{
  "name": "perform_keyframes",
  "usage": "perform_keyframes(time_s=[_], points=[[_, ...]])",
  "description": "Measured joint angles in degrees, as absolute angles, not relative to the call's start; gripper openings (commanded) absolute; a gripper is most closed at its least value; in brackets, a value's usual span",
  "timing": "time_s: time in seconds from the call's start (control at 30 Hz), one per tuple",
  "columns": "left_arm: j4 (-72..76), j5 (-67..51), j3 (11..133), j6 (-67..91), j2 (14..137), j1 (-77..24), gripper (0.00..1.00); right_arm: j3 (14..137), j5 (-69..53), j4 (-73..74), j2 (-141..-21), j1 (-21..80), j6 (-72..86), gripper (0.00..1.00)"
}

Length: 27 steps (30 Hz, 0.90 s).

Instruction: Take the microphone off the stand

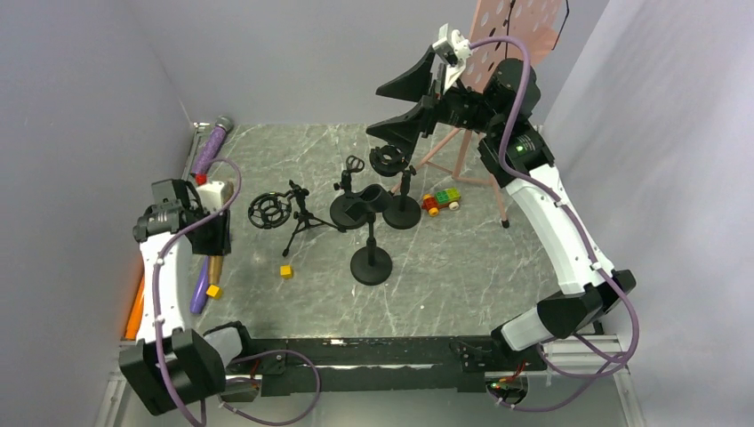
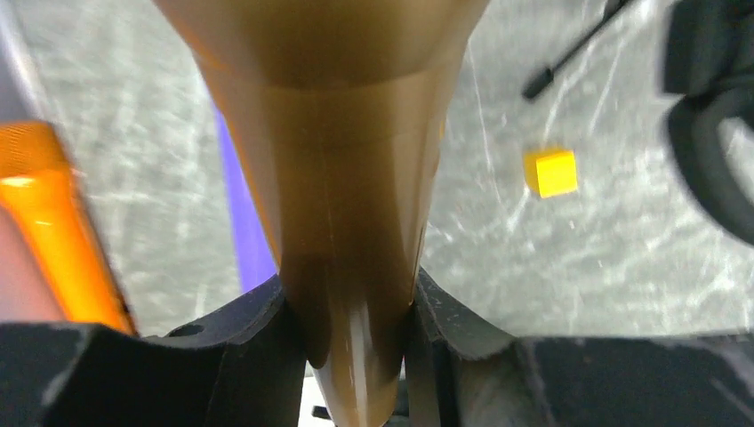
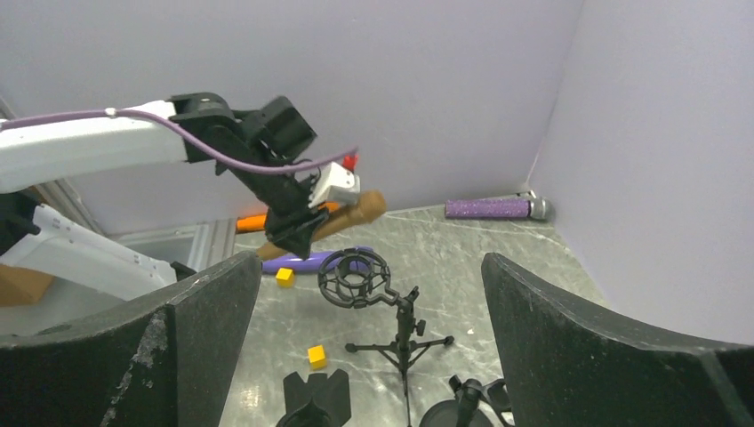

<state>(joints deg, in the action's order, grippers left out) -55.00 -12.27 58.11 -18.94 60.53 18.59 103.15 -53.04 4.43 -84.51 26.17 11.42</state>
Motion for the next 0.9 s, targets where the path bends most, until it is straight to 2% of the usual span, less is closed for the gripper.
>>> perform_keyframes(time_s=[0.1,0.4,0.6,0.9], points=[[-57.69,-13.45,56.29,-19.66,64.84,18.68,0.01,103.15,-53.08,4.40,-85.49,26.20,11.68,1.00],[-56.62,-11.29,56.23,-22.85,81.14,18.68,0.12,103.04,-53.04,4.86,-85.65,26.20,10.33,1.00],[-55.37,-10.20,54.54,-23.49,84.55,18.68,0.26,101.78,-53.06,5.19,-85.01,26.17,9.56,1.00],[-54.46,-12.34,54.54,-23.49,91.18,18.50,0.33,101.54,-53.10,5.15,-85.01,26.17,9.61,1.00]])
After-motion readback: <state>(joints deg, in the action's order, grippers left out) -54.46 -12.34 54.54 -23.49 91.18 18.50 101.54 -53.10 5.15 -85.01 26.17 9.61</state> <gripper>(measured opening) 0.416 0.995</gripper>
